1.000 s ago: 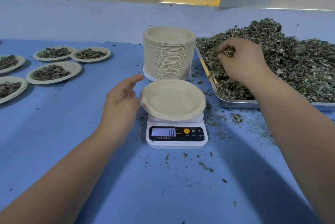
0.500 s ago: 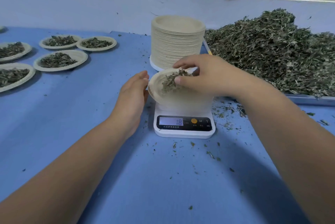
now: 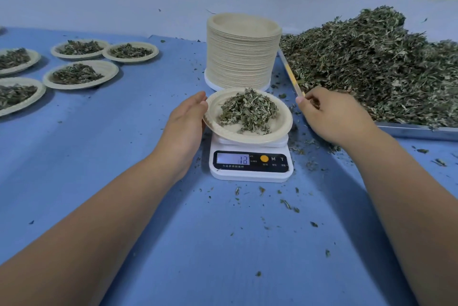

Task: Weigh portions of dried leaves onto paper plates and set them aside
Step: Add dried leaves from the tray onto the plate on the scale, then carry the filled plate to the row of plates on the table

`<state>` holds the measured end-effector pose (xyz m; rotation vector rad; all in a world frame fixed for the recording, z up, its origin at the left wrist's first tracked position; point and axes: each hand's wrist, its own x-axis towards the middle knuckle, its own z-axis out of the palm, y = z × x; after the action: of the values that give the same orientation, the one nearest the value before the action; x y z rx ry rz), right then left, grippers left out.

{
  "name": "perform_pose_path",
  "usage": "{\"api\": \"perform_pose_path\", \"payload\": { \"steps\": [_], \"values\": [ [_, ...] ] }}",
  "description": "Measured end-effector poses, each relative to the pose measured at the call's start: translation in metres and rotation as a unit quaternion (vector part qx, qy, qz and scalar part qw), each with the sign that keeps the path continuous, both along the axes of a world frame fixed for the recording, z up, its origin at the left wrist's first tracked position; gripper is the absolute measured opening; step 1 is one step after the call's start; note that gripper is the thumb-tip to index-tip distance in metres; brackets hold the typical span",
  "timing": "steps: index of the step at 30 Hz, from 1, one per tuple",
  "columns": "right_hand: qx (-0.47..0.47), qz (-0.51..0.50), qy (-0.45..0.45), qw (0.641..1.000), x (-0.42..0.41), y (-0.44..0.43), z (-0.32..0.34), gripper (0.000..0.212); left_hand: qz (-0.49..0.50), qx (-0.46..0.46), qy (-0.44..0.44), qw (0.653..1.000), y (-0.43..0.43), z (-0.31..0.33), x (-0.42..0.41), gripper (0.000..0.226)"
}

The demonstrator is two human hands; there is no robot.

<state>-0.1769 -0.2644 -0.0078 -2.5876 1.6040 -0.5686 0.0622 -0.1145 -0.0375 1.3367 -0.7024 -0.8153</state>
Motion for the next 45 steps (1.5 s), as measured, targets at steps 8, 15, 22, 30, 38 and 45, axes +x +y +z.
{"api": "perform_pose_path", "payload": {
  "steps": [8, 15, 22, 30, 38, 45],
  "values": [
    [-0.040, -0.023, 0.048, 0.998, 0.002, 0.001, -0.006, 0.056, -0.003, 0.009, -0.012, 1.000, 0.001, -0.002, 0.000, 0.056],
    [-0.110, -0.011, -0.005, 0.994, 0.005, 0.013, 0.001, 0.048, 0.004, 0.009, -0.012, 1.000, 0.000, -0.002, 0.000, 0.053],
    [-0.143, 0.085, -0.004, 0.986, 0.015, 0.051, 0.006, 0.039, -0.017, 0.029, -0.036, 0.999, 0.000, 0.000, -0.002, 0.065],
    [0.055, 0.087, -0.177, 0.979, 0.022, 0.072, 0.006, 0.019, 0.044, 0.029, 0.074, 0.996, -0.003, 0.012, -0.010, 0.043],
    [0.145, 0.137, -0.278, 0.940, 0.061, 0.076, 0.016, 0.008, 0.134, -0.012, 0.133, 0.982, 0.009, 0.043, 0.012, 0.045],
    [0.198, 0.224, -0.159, 0.941, 0.124, 0.091, 0.022, 0.019, 0.197, -0.003, 0.105, 0.975, 0.035, 0.045, 0.071, 0.047]
  ]
}}
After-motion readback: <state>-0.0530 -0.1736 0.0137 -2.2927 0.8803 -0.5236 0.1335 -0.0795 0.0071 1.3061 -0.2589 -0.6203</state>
